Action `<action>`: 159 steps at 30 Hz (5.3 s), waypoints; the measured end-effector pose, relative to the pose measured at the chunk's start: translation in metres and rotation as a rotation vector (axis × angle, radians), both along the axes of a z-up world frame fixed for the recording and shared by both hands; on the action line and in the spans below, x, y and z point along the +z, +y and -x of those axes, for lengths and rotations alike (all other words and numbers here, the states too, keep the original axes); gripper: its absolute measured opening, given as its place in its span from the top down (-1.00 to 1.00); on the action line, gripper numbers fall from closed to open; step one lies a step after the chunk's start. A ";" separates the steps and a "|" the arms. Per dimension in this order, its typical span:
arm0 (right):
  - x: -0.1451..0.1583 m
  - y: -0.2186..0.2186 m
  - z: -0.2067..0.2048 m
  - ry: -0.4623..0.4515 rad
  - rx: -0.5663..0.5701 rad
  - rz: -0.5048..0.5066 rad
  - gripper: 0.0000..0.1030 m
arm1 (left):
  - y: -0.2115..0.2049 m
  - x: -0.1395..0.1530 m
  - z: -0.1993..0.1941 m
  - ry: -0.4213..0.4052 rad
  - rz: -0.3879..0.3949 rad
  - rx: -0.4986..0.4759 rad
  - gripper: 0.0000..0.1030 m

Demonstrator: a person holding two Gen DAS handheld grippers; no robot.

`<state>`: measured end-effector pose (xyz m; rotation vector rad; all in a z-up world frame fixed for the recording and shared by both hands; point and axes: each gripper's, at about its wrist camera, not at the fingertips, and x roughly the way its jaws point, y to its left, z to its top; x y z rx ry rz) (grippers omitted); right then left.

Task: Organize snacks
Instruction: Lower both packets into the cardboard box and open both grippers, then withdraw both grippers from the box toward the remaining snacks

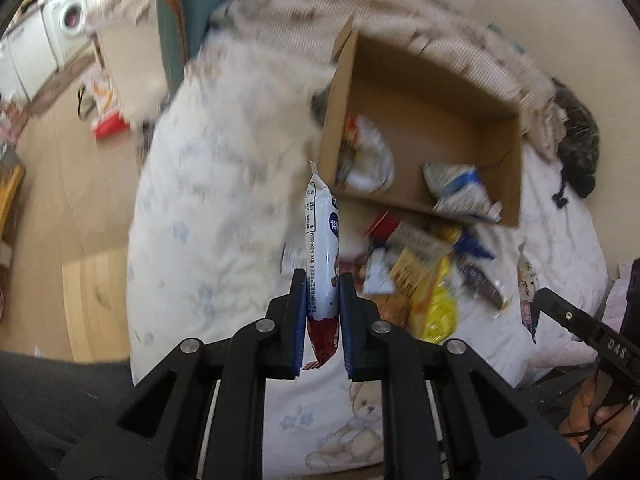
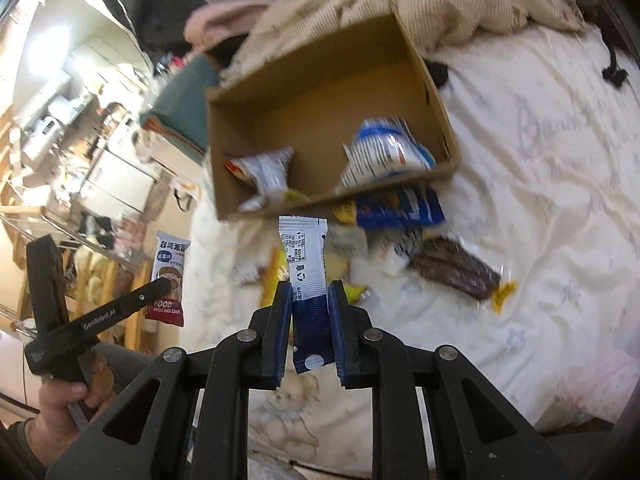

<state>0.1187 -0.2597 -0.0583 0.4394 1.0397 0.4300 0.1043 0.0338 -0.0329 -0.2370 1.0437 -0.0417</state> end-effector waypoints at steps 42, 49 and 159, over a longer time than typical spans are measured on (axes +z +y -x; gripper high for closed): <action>0.015 0.007 -0.136 -0.122 -0.076 0.069 0.62 | -0.068 0.006 -0.148 -0.138 -0.189 -0.142 0.76; 0.003 0.016 -0.153 -0.093 -0.066 0.068 0.62 | -0.071 -0.024 -0.160 -0.089 -0.252 -0.129 0.76; 0.014 -0.062 -0.013 -0.053 -0.311 0.121 -0.81 | -0.091 -0.075 -0.057 0.175 0.025 -0.241 -0.78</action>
